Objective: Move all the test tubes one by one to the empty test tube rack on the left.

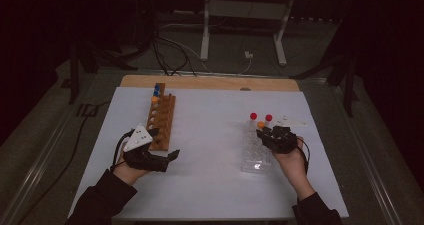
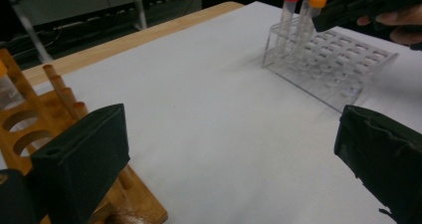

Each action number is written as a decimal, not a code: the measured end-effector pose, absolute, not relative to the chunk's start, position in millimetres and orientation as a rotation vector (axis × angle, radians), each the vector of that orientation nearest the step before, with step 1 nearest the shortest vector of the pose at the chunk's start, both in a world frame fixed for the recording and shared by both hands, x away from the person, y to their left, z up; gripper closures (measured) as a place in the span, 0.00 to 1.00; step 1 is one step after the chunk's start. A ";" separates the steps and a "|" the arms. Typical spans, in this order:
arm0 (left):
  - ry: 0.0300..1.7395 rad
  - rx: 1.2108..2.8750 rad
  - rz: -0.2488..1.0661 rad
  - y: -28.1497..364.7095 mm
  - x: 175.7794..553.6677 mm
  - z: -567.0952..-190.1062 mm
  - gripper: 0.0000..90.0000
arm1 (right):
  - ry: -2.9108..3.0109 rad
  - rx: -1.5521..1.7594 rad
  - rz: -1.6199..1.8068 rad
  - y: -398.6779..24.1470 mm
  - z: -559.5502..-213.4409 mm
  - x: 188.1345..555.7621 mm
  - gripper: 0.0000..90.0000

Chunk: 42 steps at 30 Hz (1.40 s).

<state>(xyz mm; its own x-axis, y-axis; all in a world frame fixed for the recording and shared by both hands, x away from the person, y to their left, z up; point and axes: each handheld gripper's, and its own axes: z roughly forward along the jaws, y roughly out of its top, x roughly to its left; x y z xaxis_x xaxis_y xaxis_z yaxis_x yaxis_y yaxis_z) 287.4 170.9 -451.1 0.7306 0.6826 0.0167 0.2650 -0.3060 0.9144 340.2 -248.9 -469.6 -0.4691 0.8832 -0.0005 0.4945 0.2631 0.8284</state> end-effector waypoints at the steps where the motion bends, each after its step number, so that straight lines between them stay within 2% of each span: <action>1: 0.734 1.883 0.498 171.3 287.5 -451.5 0.02 | 2.071 1.244 1.098 -248.7 -470.0 341.4 0.79; 14: 0.730 1.883 0.494 170.9 287.1 -450.2 0.02 | 2.076 1.218 1.065 -245.0 -472.7 343.4 0.84; 31: 0.716 1.877 0.484 169.6 285.3 -445.1 0.02 | 1.944 1.074 1.183 -247.7 -426.6 313.0 0.84; 42: 0.650 1.878 0.451 159.4 277.7 -435.5 0.02 | 2.071 0.948 1.270 -212.4 -420.0 292.3 0.84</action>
<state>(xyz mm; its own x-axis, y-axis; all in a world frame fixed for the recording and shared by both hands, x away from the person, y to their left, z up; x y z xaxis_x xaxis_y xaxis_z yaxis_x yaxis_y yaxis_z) 277.7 159.4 -435.5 0.7815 0.6238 0.0109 0.2289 -0.3028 0.9252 292.3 -212.4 -420.0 -0.6149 0.7851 -0.0745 0.2895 0.3126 0.9047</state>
